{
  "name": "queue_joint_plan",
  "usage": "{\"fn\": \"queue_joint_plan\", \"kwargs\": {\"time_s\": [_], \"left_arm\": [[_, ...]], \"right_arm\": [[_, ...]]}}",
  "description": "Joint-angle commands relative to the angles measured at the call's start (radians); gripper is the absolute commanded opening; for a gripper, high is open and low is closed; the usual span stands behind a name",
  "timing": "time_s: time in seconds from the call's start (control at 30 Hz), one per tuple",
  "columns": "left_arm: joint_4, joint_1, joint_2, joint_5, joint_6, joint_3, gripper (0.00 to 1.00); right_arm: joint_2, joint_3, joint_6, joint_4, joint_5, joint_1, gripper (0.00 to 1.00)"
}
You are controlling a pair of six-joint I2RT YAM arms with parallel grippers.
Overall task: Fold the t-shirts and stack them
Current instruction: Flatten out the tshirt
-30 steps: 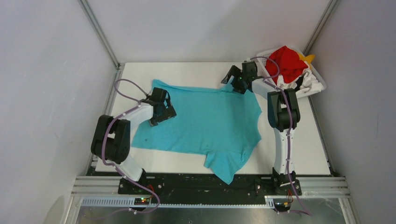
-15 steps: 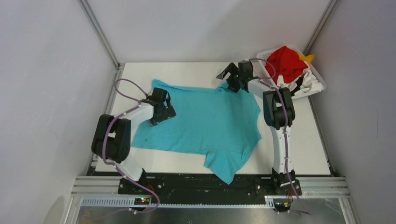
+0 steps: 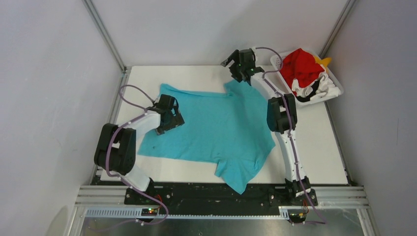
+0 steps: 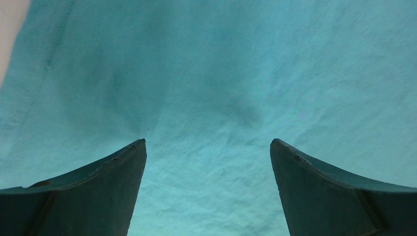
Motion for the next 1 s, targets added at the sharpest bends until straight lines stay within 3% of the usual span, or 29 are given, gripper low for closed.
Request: {"fn": "queue_joint_plan", "kwargs": {"time_s": [0.0,0.17,0.27,0.37,0.5,0.63,0.97], "left_arm": [[0.016,0.001,-0.078,-0.038,0.01,-0.013,1.0],[0.013,0.0,-0.133,-0.043,-0.006,-0.045,1.0],[0.005,0.001,-0.204,-0.078,-0.025,-0.081,1.0],[0.001,0.006,-0.261,-0.105,-0.054,-0.139,1.0],[0.006,0.014,-0.285,-0.09,-0.07,-0.181,1.0],[0.022,0.027,-0.222,-0.054,-0.083,-0.19,1.0],[0.056,0.041,-0.15,-0.027,-0.116,-0.178,1.0]], "right_arm": [[-0.119,-0.115,-0.116,-0.141,0.082,-0.032,0.99],[-0.433,-0.403,-0.328,-0.146,0.116,-0.032,0.99],[-0.609,-0.681,-0.409,-0.171,0.18,-0.021,1.0],[-0.811,-0.926,-0.408,-0.182,0.241,-0.003,0.99],[-0.95,-1.222,-0.361,-0.203,0.211,0.013,0.99],[-0.97,-1.328,-0.329,-0.164,0.177,0.008,0.99],[-0.816,-1.282,-0.324,-0.109,0.096,-0.115,0.99]]}}
